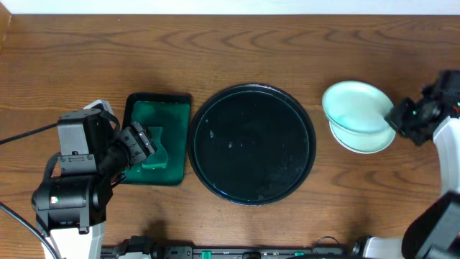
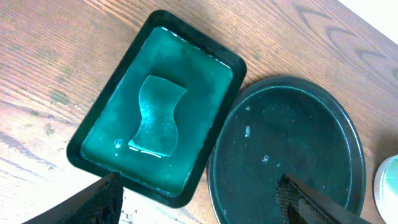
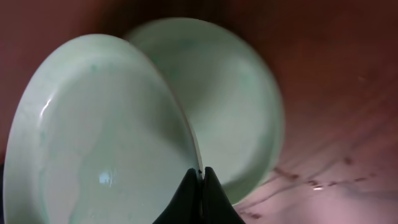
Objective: Clean dirty plates on tray and stack at the side
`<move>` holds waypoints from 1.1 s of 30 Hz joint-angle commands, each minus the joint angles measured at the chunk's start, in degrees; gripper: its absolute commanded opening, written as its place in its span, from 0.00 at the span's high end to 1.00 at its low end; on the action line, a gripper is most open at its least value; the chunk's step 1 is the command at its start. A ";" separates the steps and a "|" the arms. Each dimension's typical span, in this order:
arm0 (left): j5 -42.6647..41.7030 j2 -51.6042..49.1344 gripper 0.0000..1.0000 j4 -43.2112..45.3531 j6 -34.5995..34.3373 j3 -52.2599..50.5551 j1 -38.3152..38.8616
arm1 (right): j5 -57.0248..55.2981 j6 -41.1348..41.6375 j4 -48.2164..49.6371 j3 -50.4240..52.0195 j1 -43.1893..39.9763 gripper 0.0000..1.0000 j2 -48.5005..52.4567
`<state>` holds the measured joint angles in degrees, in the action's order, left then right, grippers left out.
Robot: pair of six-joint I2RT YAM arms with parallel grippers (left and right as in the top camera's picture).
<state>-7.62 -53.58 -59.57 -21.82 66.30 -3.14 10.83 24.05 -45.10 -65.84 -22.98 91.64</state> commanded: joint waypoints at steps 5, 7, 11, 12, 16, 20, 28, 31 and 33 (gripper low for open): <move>-0.52 0.00 0.20 0.00 0.13 1.11 -0.17 | 0.59 1.18 2.34 1.86 -3.28 0.54 4.48; -0.52 0.00 0.21 0.00 0.13 1.11 -0.17 | 3.19 0.15 2.12 0.66 -3.28 0.50 2.82; -0.55 0.00 0.20 0.00 0.13 1.11 -0.17 | 10.93 -2.51 0.57 -2.34 -1.68 0.44 -5.31; -0.52 0.00 0.21 0.00 0.13 1.11 -0.17 | 12.55 -3.56 0.50 -2.78 -1.05 0.44 -7.69; -0.52 0.00 0.21 0.00 0.13 1.11 -0.17 | 22.32 -11.28 0.72 -3.17 3.52 0.47 -19.30; -0.52 0.00 0.21 0.00 0.13 1.11 -0.17 | 27.12 -19.58 -0.55 -3.15 11.28 0.43 -29.24; -0.52 0.00 0.21 0.00 0.13 1.11 -0.17 | 26.71 -17.70 -2.36 -3.15 23.34 0.01 -40.94; -0.52 0.00 0.21 -0.02 0.13 1.11 -0.17 | 26.34 -17.90 -4.50 -3.15 23.39 0.01 -42.97; -0.55 0.00 0.20 0.00 0.13 1.11 -0.17 | 24.79 -17.97 -6.84 -3.15 23.39 0.01 -44.06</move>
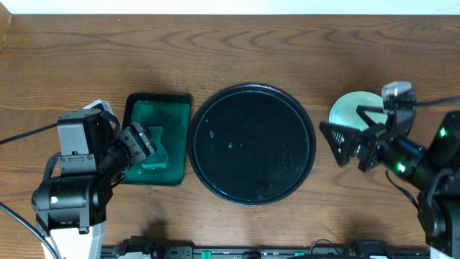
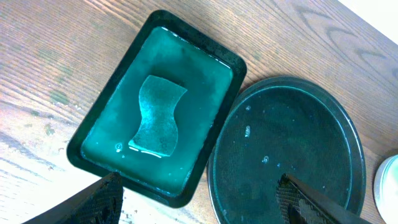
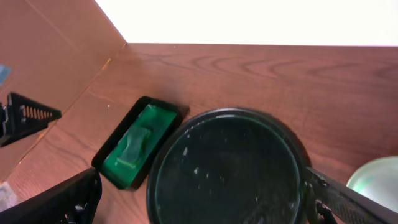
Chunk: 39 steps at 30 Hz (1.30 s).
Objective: Clean dirty plates on tray and stack at the side
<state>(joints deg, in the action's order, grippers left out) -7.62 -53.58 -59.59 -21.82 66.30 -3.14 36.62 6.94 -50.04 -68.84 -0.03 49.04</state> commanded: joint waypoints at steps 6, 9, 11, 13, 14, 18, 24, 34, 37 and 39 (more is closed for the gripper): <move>-0.52 0.00 0.20 0.02 0.13 1.11 -0.17 | -13.60 -0.83 -8.61 0.00 0.98 0.01 -3.56; -0.52 0.00 0.21 0.02 0.13 1.11 -0.17 | -21.53 -0.83 -8.20 2.05 2.25 0.01 -5.22; -0.52 0.00 0.21 0.02 0.13 1.11 -0.17 | -26.58 -0.81 -4.33 6.36 2.84 0.01 -8.33; -0.52 0.00 0.20 0.02 0.13 1.11 -0.17 | -29.49 -0.81 3.26 14.62 2.86 0.01 -14.36; -0.52 0.00 0.21 0.02 0.13 1.11 -0.17 | -29.75 -0.83 5.79 17.77 2.80 0.01 -16.70; -0.55 0.00 0.21 0.02 0.13 1.11 -0.17 | -30.05 -0.81 11.76 31.28 2.71 0.01 -27.28; -0.52 0.00 0.20 0.02 0.13 1.11 -0.17 | -30.62 -0.83 20.61 47.50 3.89 0.01 -41.79; -0.52 0.00 0.20 0.02 0.13 1.11 -0.17 | -32.94 -0.76 37.99 63.47 5.84 0.01 -48.76; -0.55 0.00 0.20 0.02 0.13 1.11 -0.17 | -32.94 -0.79 46.16 67.98 5.84 0.01 -48.76; -0.52 0.00 0.20 0.02 0.13 1.11 -0.17 | -33.35 -0.79 46.40 68.54 5.90 0.01 -48.76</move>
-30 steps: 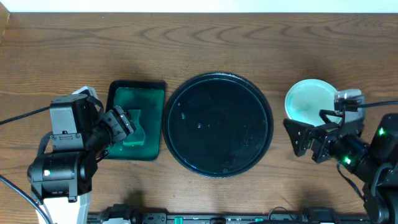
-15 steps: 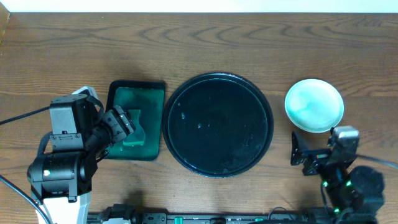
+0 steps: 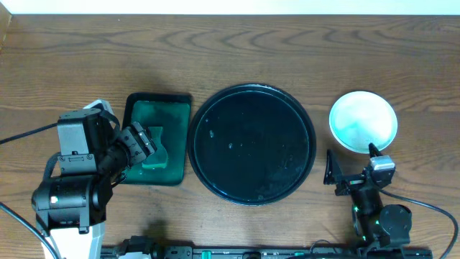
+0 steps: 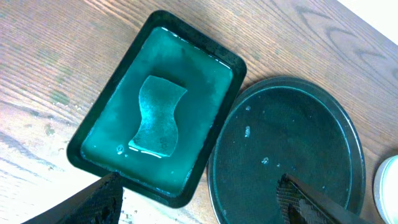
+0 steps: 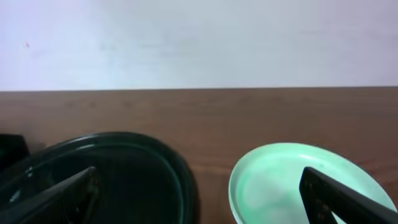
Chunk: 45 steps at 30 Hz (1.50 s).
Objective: Clean dirty plates on tray and stack at the side
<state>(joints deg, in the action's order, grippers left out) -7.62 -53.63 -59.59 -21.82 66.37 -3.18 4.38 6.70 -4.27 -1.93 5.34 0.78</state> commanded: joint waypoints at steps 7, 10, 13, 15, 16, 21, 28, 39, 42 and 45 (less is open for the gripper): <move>-0.52 0.04 0.20 0.02 0.13 1.05 -0.13 | -1.31 -0.55 0.31 1.62 1.03 0.01 -0.50; -0.52 0.04 0.20 0.02 0.13 1.05 -0.13 | -1.31 -0.55 0.31 1.62 1.03 0.01 -0.50; -0.55 0.04 0.20 0.02 0.13 1.05 -0.13 | -1.31 -0.55 0.31 1.62 1.03 0.01 -0.50; -0.52 0.04 0.20 0.02 0.13 1.05 -0.13 | -1.31 -0.57 0.31 1.62 1.03 0.01 -0.50; -0.52 0.04 0.20 0.02 0.13 1.05 -0.13 | -1.31 -0.57 0.31 1.62 1.03 0.01 -0.50; -0.52 0.04 0.20 0.02 0.13 1.05 -0.13 | -1.31 -0.57 0.31 1.62 1.03 0.01 -0.50; -0.52 0.26 0.20 0.02 0.15 1.03 -0.13 | -1.31 -0.55 0.31 1.62 1.03 0.01 -0.50; 1.09 15.15 0.20 31.19 7.93 -17.40 0.74 | -1.31 -0.57 0.31 1.62 1.03 0.01 -0.50; 0.55 21.88 0.20 41.66 9.79 -26.25 0.72 | -1.31 -0.55 0.31 1.62 1.03 0.01 -0.50; 0.52 28.44 0.20 49.55 11.37 -34.14 0.72 | -1.31 -0.57 0.31 1.62 1.03 0.01 -0.50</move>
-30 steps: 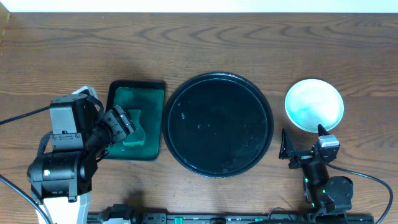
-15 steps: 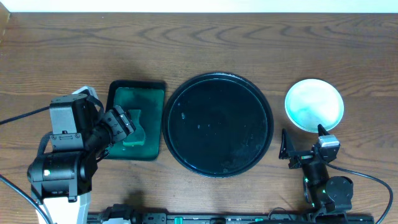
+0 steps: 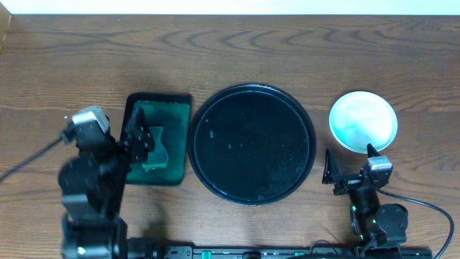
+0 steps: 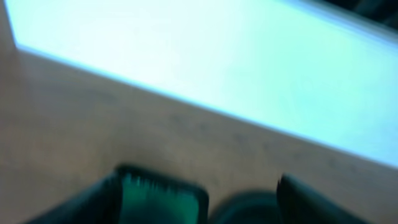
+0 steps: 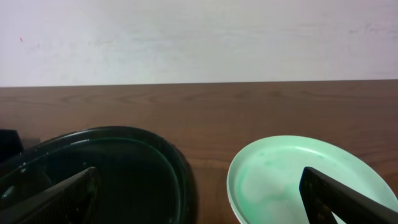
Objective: Clean dirty plates on tray and stack at the side
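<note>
The round dark tray (image 3: 251, 144) lies mid-table, wet, with no plate on it. A pale green plate (image 3: 363, 121) rests on the table to its right; anything under it is hidden. My right gripper (image 3: 350, 168) sits low at the front right, open and holding nothing, and its view looks level at the tray (image 5: 93, 168) and the plate (image 5: 305, 177). My left gripper (image 3: 141, 135) is open over the green basin (image 3: 158, 140), where a green sponge (image 3: 154, 155) lies. The left wrist view is blurred, showing basin (image 4: 163, 198) and wall.
The basin stands close against the tray's left rim. Bare wood runs along the back of the table to a white wall (image 5: 199, 37). The right arm's base and cable (image 3: 424, 205) lie at the front right corner.
My left arm has moved: its camera looked straight down at the basin and tray and now looks level across the table toward the wall, blurred. The right gripper and the plate are unchanged.
My right gripper was shut on a pale green plate's rim over another plate at the right. Then it was open beside the tray with the plate let go. Then it sat low at the front right. The left gripper stayed open over the basin, shifting only now.
</note>
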`<move>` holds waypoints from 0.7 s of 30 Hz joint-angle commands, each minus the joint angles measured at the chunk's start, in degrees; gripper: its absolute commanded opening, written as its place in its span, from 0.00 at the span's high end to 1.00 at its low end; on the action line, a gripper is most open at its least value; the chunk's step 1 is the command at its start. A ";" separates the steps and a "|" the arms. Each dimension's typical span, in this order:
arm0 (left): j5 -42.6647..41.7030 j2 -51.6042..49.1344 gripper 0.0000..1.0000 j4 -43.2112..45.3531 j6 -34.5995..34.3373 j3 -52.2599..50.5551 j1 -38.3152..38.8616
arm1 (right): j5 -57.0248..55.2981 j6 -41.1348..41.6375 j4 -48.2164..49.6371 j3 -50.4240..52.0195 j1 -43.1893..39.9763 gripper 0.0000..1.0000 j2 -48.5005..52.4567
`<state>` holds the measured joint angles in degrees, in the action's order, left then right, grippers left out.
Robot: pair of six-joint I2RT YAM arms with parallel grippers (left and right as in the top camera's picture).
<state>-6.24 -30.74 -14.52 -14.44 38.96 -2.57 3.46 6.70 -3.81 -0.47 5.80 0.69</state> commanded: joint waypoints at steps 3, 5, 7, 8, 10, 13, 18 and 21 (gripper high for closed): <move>-0.83 12.39 0.20 9.81 4.72 -13.60 0.11 | -0.39 -0.57 -0.15 0.15 0.57 0.01 -0.42; -0.83 16.79 0.20 12.22 5.27 -17.35 0.11 | -0.39 -0.57 -0.15 0.15 0.57 0.01 -0.42; -0.81 20.59 0.20 14.16 5.92 -20.52 0.11 | -0.39 -0.57 -0.15 0.15 0.57 0.01 -0.42; -0.81 22.47 0.20 15.43 6.71 -22.14 0.13 | -0.39 -0.57 -0.15 0.15 0.57 0.01 -0.42; -0.70 25.68 0.20 17.53 7.43 -24.94 0.11 | -0.39 -0.57 -0.15 0.15 0.57 0.01 -0.42; -0.59 30.77 0.20 20.52 8.22 -29.64 0.11 | -0.39 -0.57 -0.15 0.15 0.57 0.01 -0.42; -0.57 30.64 0.20 23.06 8.24 -34.77 0.13 | -0.39 -0.57 -0.15 0.15 0.57 0.01 -0.42; -0.57 30.64 0.20 23.39 8.22 -38.69 0.13 | -0.39 -0.57 -0.15 0.15 0.57 0.01 -0.42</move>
<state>-6.76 -0.58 8.12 -7.31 4.34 -2.57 3.33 6.70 -3.84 -0.45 5.80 0.67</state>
